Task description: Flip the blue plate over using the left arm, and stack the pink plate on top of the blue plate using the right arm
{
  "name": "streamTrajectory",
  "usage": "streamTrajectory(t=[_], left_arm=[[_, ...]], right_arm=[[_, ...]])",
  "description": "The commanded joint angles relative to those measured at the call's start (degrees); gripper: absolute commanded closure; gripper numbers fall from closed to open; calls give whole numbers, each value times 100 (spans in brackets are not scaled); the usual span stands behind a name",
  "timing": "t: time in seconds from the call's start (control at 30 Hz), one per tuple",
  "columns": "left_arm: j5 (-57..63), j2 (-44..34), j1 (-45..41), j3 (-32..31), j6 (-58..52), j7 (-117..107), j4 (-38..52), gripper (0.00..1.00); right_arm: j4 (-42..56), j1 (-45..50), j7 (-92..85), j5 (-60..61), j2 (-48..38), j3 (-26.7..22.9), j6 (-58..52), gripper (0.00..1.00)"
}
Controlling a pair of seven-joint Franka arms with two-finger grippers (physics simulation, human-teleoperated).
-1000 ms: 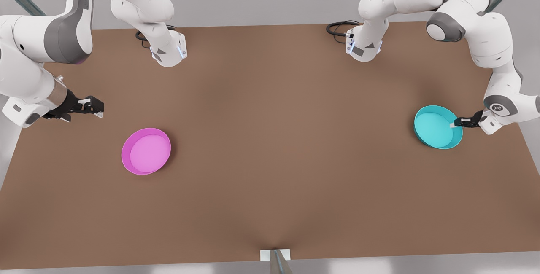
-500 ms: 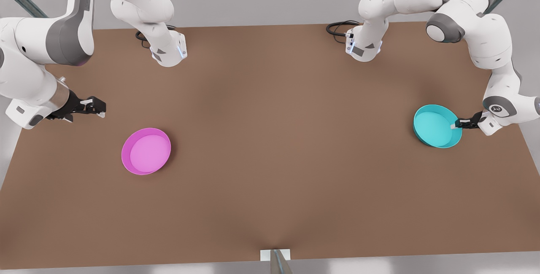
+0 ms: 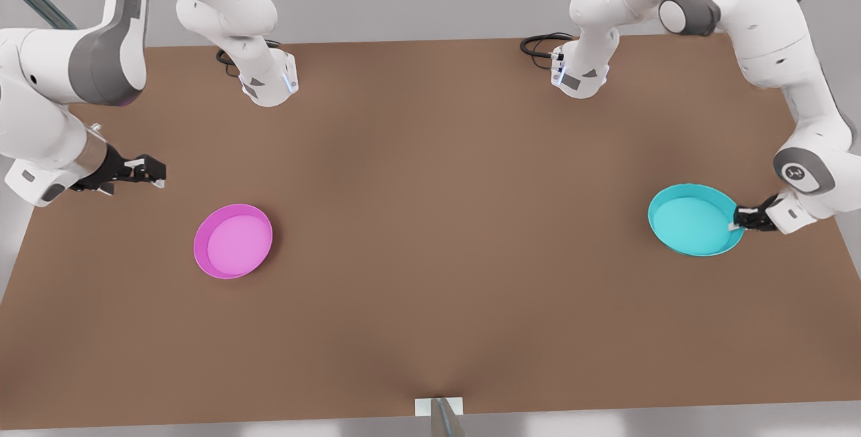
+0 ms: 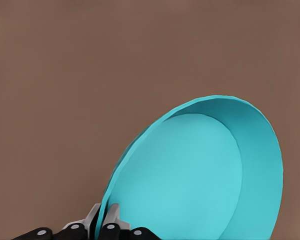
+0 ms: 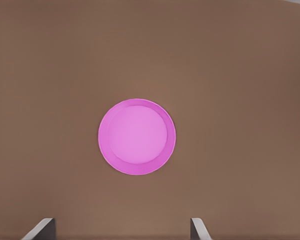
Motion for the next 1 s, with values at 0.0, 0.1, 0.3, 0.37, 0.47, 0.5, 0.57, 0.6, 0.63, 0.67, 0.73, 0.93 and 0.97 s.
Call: streamTrajectory(t=[0.0,0.1,0.3,0.37,0.47,0.5,0.57,0.6,0.63,0.67,0.73,0.93,0.97], left_arm=[[409,-333,-527,95,-304,-1851,9,79],[779,-237,-1583,-55,-593,-3714,939,79],[2264,501,-3885,86,-1182,-7536,3049,79],[2264,1028,-4825,1218,-1068,-7916,3436,79],[2281,2048,-6952,3548,-901,-9066,3348,79],[2378,2189,-7348,3794,-814,-9673,3348,79],[3361,2400,-8122,3944,-822,-10719,3331,79],[3661,2532,-8394,3944,-840,-11106,3182,79],[4029,2672,-8675,4058,-840,-11518,3059,79],[4680,2699,-8851,4041,-840,-12240,2944,79],[4918,3155,-8878,3944,-954,-12898,2944,79],[7097,3446,-8930,2644,-1367,-17415,2338,79],[7290,3455,-8975,2503,-1551,-18029,2338,79]], right_arm=[[8,12,-56,19,3,1,-11,0],[-27,-120,-3,213,73,1,-20,0],[0,-120,-47,239,117,1,24,0],[9,-129,-47,239,135,1,33,0],[9,-191,-29,248,161,1,-2,0],[0,-191,-12,248,162,1,-2,0],[-9,-191,15,257,162,1,-64,0],[-18,-199,15,265,170,1,-81,0],[-27,-270,15,380,170,1,-99,0],[-18,-270,15,380,170,1,-116,0],[-18,-261,15,424,179,1,-125,0],[-27,-261,15,424,214,1,-134,0],[-27,-261,15,441,214,1,-134,0]])
